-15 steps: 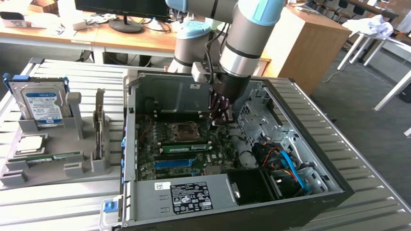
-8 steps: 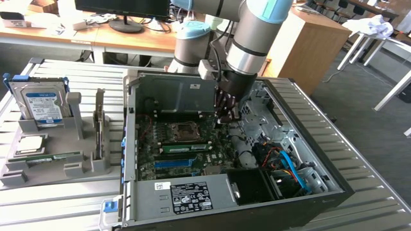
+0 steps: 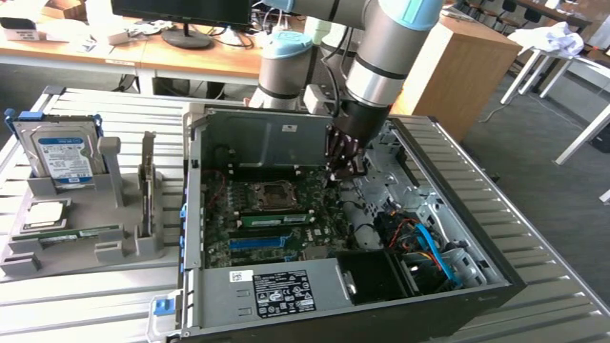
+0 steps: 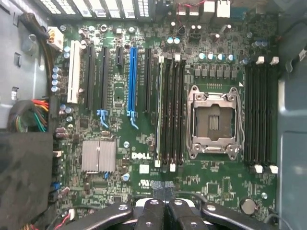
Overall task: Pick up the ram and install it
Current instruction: 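Press down the ram until it locks into place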
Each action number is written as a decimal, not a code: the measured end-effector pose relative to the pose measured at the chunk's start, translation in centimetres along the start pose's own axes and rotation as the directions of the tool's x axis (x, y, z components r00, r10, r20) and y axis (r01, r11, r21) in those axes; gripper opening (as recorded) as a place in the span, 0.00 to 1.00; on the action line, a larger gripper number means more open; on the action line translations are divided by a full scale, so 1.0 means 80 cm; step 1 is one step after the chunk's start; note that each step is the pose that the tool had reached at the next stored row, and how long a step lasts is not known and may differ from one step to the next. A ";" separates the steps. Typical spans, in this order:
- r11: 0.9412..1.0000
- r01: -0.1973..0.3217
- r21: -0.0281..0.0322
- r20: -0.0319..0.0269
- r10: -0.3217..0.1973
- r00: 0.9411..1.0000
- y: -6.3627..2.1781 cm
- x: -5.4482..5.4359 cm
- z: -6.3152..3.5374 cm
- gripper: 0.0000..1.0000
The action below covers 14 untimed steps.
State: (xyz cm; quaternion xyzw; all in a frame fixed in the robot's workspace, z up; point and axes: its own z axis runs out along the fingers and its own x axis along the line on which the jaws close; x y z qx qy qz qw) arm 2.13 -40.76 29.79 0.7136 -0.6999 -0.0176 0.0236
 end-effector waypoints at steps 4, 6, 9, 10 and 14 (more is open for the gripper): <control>1.000 0.000 -0.001 0.000 0.000 1.000 -0.006 0.000 -0.005 0.10; 1.000 0.000 -0.002 0.000 0.000 1.000 -0.009 0.000 -0.008 0.10; 1.000 0.000 -0.003 0.000 0.000 1.000 -0.013 0.000 -0.014 0.10; 1.000 0.000 -0.003 0.000 0.000 1.000 -0.014 0.000 -0.016 0.10; 1.000 0.000 -0.004 0.001 0.000 1.000 -0.017 0.001 -0.020 0.10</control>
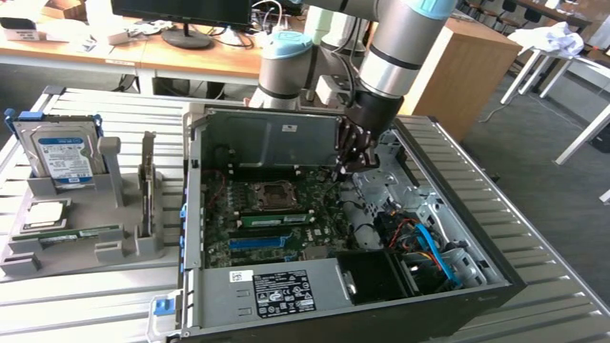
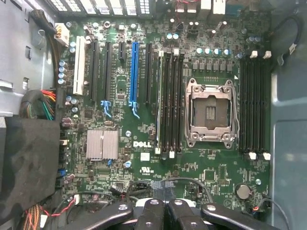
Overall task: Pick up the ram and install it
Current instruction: 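Press down the ram until it locks into place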
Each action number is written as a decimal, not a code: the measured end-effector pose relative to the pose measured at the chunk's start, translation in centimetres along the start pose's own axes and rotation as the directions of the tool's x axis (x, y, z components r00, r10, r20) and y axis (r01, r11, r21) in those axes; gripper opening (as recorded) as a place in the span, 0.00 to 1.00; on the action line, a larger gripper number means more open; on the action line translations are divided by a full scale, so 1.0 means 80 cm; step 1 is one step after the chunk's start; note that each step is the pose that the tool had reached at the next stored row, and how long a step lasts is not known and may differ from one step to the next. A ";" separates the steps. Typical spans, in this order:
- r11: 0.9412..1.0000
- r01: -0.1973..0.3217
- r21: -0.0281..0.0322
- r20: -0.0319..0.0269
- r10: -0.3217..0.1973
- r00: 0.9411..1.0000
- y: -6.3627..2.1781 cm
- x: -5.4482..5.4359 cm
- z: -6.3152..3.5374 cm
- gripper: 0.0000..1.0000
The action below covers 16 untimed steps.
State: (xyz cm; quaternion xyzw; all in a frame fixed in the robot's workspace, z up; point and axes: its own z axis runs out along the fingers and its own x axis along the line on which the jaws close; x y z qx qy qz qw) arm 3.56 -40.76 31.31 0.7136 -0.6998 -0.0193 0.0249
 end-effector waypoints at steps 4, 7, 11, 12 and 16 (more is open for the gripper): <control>1.000 0.000 0.000 0.000 0.000 1.000 0.000 0.000 0.000 0.10; 1.000 0.000 0.000 0.000 0.000 1.000 0.000 0.000 0.000 0.10; 1.000 0.000 0.000 0.000 0.000 1.000 0.000 0.000 0.000 0.10; 1.000 0.000 0.000 0.000 0.000 1.000 0.000 0.000 0.000 0.10; 1.000 -0.006 -0.001 -0.001 0.006 1.000 0.000 0.000 0.000 0.10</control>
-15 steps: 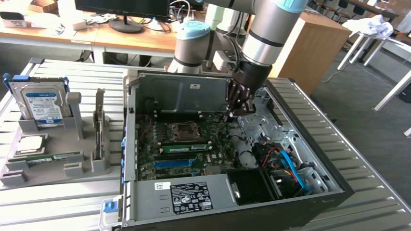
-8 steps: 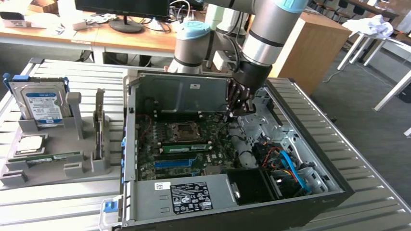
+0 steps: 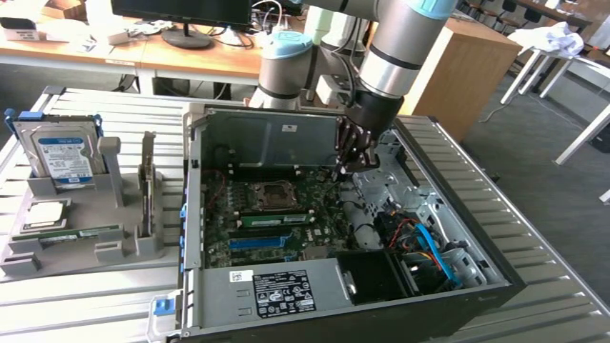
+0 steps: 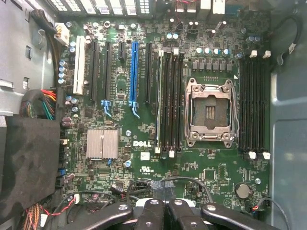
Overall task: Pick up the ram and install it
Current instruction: 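Press down the ram until it locks into place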
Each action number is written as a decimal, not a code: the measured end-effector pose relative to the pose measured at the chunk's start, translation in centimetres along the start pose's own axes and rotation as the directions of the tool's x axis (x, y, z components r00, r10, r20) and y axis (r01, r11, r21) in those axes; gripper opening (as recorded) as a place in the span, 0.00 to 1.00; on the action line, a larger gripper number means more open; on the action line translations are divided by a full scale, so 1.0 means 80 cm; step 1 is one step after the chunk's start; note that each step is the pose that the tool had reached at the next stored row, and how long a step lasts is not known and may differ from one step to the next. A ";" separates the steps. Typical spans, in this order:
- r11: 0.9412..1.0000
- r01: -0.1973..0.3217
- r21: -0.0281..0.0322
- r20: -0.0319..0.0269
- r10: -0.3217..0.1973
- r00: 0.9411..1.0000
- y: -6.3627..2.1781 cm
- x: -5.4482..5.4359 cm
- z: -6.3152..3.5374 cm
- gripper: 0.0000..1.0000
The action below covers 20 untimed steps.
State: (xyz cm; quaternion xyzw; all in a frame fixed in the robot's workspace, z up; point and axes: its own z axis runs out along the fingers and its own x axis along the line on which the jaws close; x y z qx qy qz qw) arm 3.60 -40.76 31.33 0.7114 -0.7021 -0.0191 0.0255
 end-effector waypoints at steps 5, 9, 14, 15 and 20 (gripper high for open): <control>0.998 -0.065 0.000 -0.009 0.065 0.998 0.000 0.000 0.000 0.10; 0.992 -0.123 -0.001 -0.012 0.123 0.992 0.000 0.000 0.001 0.10; 0.980 -0.199 -0.002 -0.011 0.199 0.980 0.000 0.000 0.001 0.10; 0.977 -0.214 -0.002 -0.011 0.214 0.977 0.000 0.000 0.001 0.10; 0.957 -0.290 -0.003 -0.010 0.290 0.957 0.000 0.000 0.002 0.10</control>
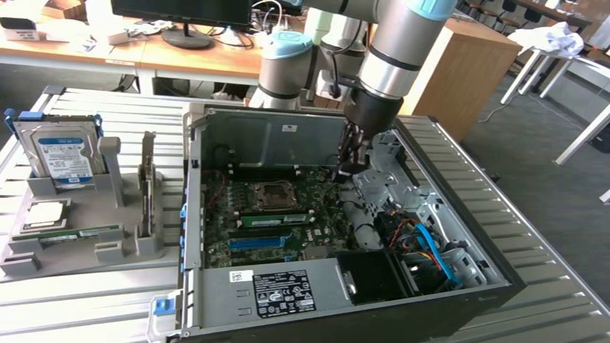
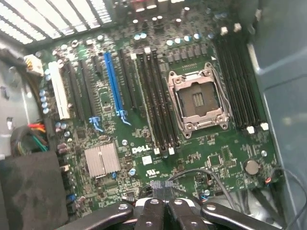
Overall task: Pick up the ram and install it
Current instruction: 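Press down the ram until it locks into place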
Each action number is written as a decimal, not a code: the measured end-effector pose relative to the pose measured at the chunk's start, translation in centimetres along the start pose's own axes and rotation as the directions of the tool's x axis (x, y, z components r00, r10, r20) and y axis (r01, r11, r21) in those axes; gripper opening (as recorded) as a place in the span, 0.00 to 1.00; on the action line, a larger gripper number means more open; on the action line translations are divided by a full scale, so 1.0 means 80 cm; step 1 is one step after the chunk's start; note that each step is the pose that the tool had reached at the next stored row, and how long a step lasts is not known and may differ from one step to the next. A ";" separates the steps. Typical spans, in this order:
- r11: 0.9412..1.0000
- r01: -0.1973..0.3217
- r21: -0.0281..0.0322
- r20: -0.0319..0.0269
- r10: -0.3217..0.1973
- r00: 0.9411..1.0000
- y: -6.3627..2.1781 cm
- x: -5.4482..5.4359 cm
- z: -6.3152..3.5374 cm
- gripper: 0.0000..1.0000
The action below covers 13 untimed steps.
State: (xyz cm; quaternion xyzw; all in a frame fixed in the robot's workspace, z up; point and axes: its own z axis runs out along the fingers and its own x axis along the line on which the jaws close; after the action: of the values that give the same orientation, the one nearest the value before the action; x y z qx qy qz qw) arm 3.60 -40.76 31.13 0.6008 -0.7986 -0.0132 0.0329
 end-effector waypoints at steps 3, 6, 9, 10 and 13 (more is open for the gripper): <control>0.999 -0.044 -0.001 -0.001 0.044 0.999 0.000 0.000 0.001 0.10; 0.996 -0.085 -0.001 -0.002 0.085 0.996 0.000 0.000 0.001 0.10; 0.992 -0.127 -0.001 -0.003 0.127 0.992 0.000 0.000 0.002 0.10; 0.990 -0.141 -0.001 -0.004 0.141 0.990 0.000 0.000 0.002 0.10; 0.984 -0.181 -0.001 -0.006 0.181 0.984 0.000 0.000 0.002 0.10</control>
State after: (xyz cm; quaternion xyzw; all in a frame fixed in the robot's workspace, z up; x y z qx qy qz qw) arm 3.60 -40.76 30.94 0.5259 -0.8497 -0.0091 0.0367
